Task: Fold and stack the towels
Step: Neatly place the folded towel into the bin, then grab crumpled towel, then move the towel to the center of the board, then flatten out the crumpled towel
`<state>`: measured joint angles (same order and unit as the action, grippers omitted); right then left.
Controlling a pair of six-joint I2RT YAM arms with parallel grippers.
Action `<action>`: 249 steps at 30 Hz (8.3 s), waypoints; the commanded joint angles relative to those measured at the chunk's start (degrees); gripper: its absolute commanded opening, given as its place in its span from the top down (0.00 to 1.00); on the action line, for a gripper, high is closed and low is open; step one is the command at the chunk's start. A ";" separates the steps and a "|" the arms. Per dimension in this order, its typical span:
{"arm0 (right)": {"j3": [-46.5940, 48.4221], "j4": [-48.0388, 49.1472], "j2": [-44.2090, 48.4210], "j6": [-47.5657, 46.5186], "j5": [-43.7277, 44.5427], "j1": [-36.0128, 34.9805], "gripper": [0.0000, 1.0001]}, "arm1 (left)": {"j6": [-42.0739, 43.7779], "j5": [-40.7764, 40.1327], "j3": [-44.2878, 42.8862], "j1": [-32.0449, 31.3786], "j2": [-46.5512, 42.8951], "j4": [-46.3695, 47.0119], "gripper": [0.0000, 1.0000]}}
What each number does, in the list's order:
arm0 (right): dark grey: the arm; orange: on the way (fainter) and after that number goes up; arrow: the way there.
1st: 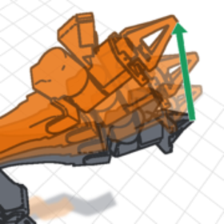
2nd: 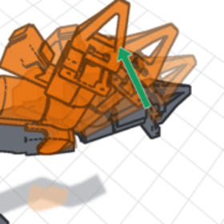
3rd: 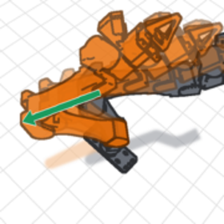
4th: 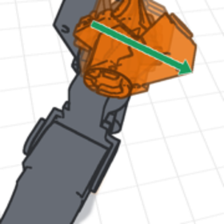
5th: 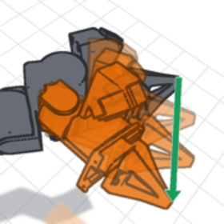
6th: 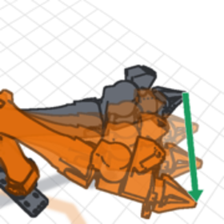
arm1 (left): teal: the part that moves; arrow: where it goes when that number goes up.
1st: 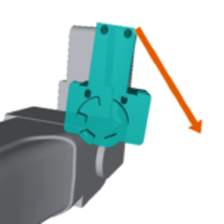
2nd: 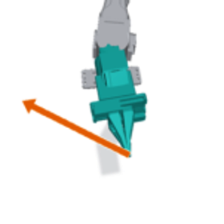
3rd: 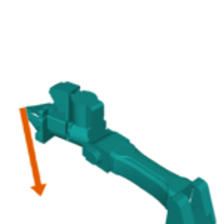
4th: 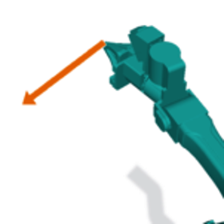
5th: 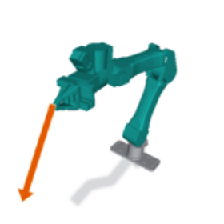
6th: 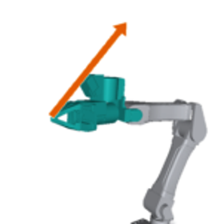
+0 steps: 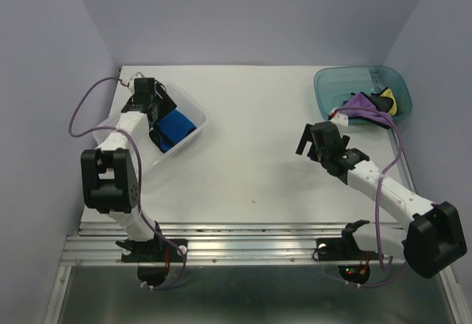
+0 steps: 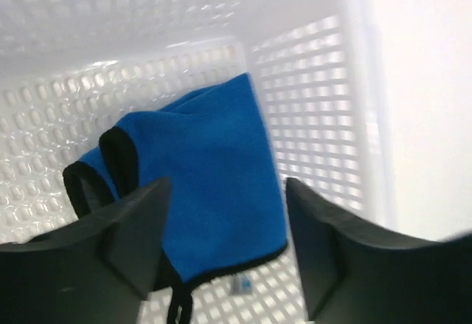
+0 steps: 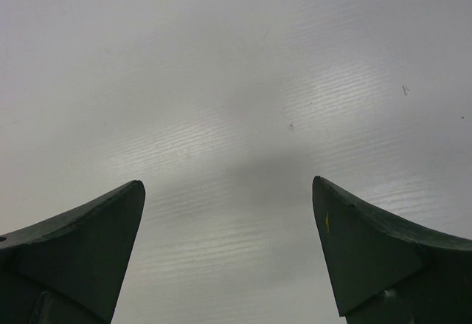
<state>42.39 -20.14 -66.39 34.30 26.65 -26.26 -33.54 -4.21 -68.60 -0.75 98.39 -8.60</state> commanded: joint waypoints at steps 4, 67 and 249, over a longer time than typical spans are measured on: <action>8.93 0.72 -2.24 -0.73 4.89 1.56 0.00 | 4.09 8.33 0.74 -0.39 -21.73 1.13 0.01; 66.42 -10.37 -32.94 -19.54 -17.49 29.25 0.95 | 6.21 14.65 20.87 -1.18 -39.50 12.02 0.01; 1.45 -10.45 7.86 -3.19 -23.85 1.92 0.00 | -7.25 1.23 24.31 -40.82 -25.52 4.21 0.01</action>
<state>38.65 -33.19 -59.05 30.96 0.62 -24.38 -40.16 -0.47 -41.10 -41.43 77.73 -4.21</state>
